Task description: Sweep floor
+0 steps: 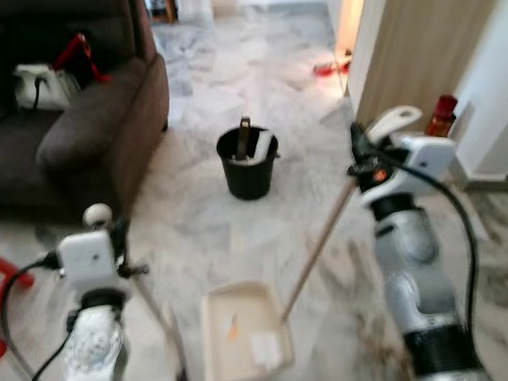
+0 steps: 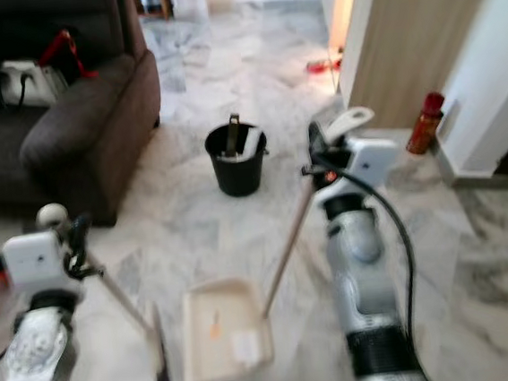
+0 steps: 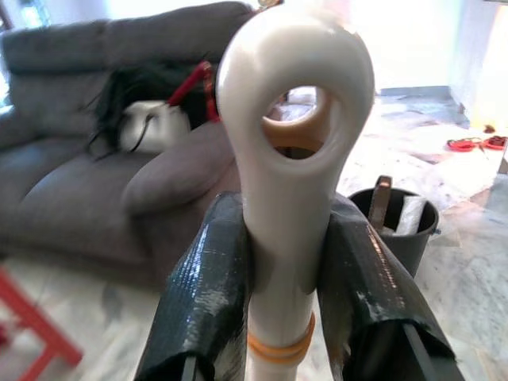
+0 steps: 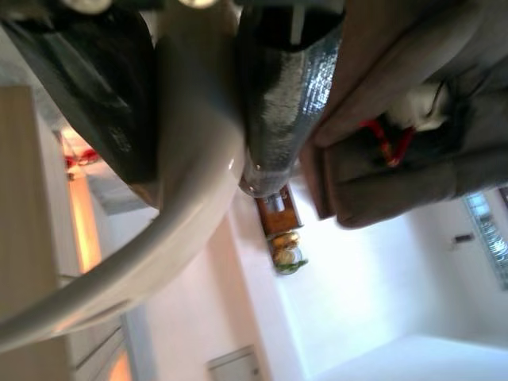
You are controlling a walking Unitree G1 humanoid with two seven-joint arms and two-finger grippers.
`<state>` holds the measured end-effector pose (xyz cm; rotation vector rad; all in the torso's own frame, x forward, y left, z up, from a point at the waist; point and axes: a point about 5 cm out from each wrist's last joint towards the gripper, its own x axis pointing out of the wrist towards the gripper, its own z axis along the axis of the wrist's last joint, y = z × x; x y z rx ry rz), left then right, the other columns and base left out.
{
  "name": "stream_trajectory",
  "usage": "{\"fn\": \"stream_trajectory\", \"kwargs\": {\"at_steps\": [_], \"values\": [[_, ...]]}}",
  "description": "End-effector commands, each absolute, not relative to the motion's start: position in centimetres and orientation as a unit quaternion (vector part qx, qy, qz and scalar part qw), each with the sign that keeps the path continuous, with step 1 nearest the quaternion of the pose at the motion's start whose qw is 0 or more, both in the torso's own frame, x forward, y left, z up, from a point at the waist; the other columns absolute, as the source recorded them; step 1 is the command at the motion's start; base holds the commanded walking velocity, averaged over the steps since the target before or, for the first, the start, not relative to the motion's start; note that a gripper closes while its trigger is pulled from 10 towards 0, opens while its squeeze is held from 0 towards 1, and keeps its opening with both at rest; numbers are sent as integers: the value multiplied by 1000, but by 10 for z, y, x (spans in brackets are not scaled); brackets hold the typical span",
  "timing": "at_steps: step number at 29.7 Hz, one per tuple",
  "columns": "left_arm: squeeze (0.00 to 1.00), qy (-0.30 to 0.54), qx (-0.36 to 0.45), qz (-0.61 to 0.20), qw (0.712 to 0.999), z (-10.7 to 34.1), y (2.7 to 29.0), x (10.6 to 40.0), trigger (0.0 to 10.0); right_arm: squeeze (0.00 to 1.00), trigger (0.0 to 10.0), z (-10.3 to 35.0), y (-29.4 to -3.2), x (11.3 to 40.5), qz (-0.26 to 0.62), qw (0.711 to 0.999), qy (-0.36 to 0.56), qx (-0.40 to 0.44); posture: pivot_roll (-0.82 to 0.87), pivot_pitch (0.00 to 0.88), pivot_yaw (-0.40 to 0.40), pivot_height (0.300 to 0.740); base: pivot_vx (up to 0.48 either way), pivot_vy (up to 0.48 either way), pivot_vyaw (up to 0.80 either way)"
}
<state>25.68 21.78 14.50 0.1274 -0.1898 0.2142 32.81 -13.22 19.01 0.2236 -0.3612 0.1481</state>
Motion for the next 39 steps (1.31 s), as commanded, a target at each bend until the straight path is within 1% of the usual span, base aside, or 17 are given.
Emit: {"fn": "stream_trajectory", "kwargs": {"at_steps": [1, 17, 39], "values": [[0, -128, 60, 88, 986, 158, 206, 260, 10000, 0, 10000, 203, -148, 327, 51, 970, -210, 108, 16, 49, 25, 740, 480, 0, 0], [0, -128, 58, 95, 986, 158, 207, 261, 10000, 0, 10000, 204, -146, 328, 58, 970, -207, 113, 21, 70, 16, 740, 480, 0, 0], [0, -128, 60, 99, 985, 158, 209, 259, 10000, 0, 10000, 212, -142, 329, 66, 967, -217, 119, 26, 69, 13, 740, 480, 0, 0]]}}
